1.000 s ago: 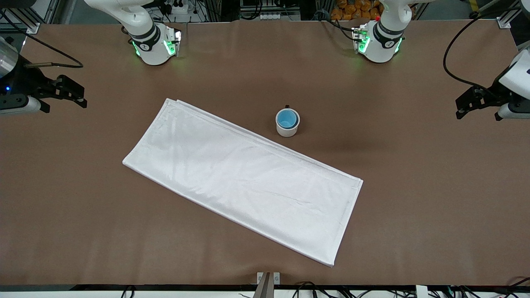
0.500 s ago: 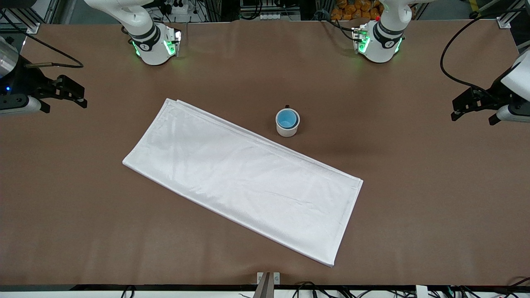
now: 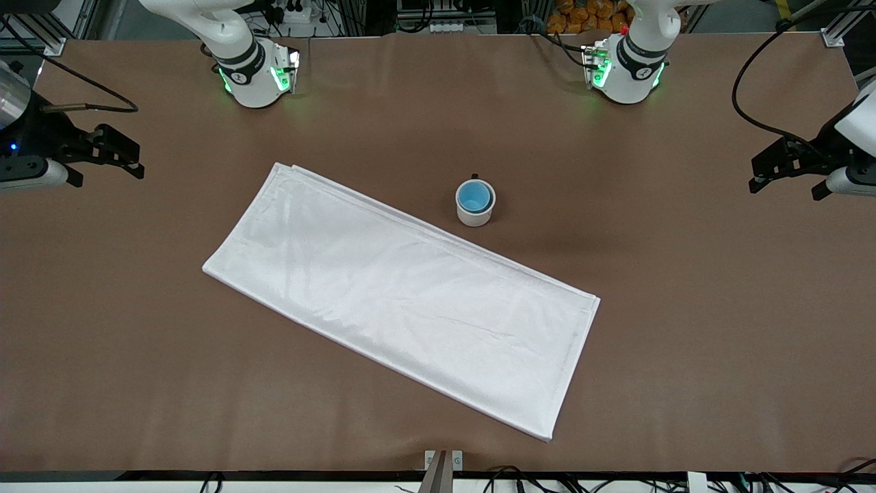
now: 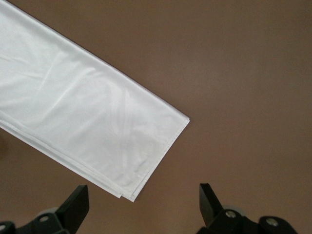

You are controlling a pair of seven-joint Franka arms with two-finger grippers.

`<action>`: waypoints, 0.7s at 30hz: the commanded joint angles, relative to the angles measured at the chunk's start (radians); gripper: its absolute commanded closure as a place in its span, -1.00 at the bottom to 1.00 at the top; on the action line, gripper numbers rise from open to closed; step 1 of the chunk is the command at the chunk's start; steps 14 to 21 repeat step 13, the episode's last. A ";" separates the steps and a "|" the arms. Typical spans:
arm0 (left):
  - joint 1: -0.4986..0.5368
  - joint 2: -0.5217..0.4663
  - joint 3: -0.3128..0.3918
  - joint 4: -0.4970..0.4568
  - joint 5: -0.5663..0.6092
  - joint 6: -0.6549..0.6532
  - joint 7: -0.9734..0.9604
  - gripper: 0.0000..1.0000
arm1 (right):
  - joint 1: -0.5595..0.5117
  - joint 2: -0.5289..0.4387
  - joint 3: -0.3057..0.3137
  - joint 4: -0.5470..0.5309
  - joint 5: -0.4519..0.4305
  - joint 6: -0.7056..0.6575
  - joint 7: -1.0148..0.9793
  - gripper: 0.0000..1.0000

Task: Place blue cup into white mug on table

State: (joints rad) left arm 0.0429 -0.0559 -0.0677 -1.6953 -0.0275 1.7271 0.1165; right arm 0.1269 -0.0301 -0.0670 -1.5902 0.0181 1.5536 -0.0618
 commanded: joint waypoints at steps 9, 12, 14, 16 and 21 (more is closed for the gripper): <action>0.005 0.019 0.000 0.031 -0.017 -0.029 0.015 -1.00 | 0.000 -0.027 0.001 -0.027 0.011 0.009 -0.010 -1.00; 0.003 0.019 0.000 0.032 -0.018 -0.031 0.015 -1.00 | 0.000 -0.027 0.001 -0.027 0.011 0.009 -0.010 -1.00; 0.003 0.019 0.000 0.032 -0.019 -0.031 0.015 -1.00 | 0.000 -0.027 0.001 -0.027 0.011 0.009 -0.010 -1.00; 0.003 0.019 0.000 0.032 -0.019 -0.031 0.015 -1.00 | 0.000 -0.027 0.001 -0.027 0.011 0.009 -0.010 -1.00; 0.003 0.019 0.000 0.032 -0.019 -0.031 0.015 -1.00 | 0.000 -0.027 0.001 -0.027 0.011 0.009 -0.010 -1.00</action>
